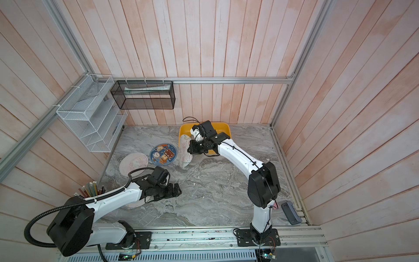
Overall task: Put the coasters into the storage box
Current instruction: Pick up the coaster from the center of the board, then place the coaster in the storage box.
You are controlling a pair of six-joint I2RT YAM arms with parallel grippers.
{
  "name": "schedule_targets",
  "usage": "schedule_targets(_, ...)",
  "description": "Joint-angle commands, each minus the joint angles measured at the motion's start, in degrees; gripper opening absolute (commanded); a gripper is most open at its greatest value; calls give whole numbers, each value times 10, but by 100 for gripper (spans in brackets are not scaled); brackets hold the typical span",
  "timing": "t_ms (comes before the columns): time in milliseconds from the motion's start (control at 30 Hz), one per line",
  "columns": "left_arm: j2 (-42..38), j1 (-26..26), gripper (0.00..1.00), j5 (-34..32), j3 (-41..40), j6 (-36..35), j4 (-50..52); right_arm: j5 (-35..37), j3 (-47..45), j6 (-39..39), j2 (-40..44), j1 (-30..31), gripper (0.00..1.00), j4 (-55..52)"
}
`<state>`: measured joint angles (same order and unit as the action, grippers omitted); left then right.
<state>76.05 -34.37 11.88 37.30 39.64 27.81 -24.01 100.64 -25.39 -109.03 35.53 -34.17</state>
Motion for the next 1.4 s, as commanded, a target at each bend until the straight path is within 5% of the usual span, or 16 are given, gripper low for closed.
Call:
schedule_targets(0, -9, 4, 100, -4, 16, -8, 2, 5, 81, 26, -42, -22, 0, -31)
schedule_targets(367, -11, 8, 100, -8, 21, -8, 5, -34, 275, 14, -219, -106, 1, -41)
schedule_targets(833, -12, 14, 100, -12, 26, -11, 8, 12, 191, 13, -261, -170, 7, -29)
schedule_targets(900, -10, 15, 100, -10, 29, -13, 6, 19, 172, 13, -254, -172, 14, -25)
schedule_targets(1000, -9, 17, 100, -11, 35, -16, 8, 27, 152, 15, -242, -174, 46, -22)
schedule_targets(1067, -10, 21, 100, -14, 41, -20, 11, 35, 138, 16, -229, -174, 59, -19)
schedule_targets(1367, 22, 96, 100, -49, 105, -76, 6, 56, 66, 5, -138, -173, 70, 11)
